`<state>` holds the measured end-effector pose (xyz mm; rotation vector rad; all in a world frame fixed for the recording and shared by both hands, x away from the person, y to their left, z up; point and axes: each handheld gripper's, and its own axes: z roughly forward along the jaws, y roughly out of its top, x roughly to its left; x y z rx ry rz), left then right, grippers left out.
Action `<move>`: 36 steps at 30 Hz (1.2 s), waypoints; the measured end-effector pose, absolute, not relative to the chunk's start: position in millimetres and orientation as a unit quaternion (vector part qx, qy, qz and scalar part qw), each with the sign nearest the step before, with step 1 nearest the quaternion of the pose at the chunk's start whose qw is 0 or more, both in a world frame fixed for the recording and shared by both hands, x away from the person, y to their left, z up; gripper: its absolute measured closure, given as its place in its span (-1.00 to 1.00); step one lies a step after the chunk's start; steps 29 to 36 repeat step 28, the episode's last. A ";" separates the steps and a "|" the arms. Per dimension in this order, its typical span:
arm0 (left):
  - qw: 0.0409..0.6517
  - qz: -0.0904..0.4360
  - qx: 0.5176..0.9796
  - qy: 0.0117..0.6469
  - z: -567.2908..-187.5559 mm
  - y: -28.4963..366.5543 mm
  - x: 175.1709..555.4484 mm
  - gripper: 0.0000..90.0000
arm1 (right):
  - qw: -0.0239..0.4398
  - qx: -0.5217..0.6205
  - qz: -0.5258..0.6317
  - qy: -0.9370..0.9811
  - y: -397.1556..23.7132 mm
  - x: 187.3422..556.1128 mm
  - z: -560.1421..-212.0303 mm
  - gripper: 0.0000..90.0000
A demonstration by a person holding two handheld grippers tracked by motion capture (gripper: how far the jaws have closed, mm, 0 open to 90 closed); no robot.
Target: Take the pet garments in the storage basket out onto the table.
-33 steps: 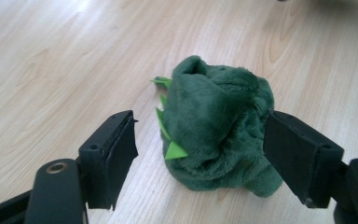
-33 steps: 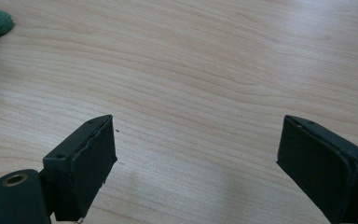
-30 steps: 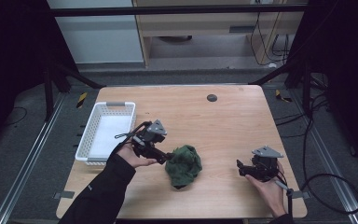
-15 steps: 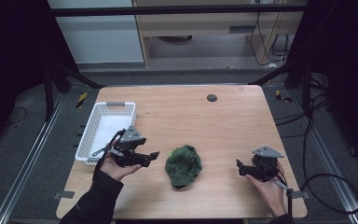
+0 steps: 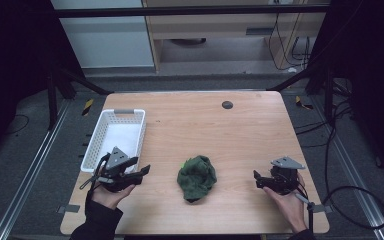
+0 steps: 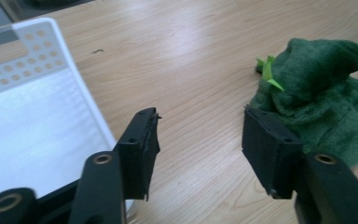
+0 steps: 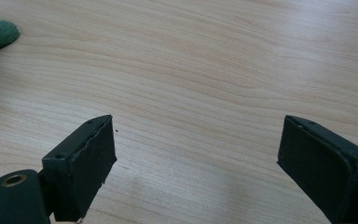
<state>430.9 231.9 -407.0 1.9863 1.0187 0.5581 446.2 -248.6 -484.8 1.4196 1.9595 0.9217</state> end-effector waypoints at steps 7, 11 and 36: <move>0.410 0.233 0.768 0.432 -417.7 249.7 419.0 0.15 | 0.272 0.526 0.344 0.729 -248.0 446.4 -484.8 -0.76; 0.409 0.248 0.753 0.452 -421.6 260.4 415.4 0.16 | 0.271 0.528 0.347 0.726 -247.6 445.7 -483.9 -0.76; 0.391 0.292 0.702 0.518 -447.3 303.6 401.1 0.04 | 0.271 0.529 0.348 0.725 -250.4 444.0 -484.4 -0.77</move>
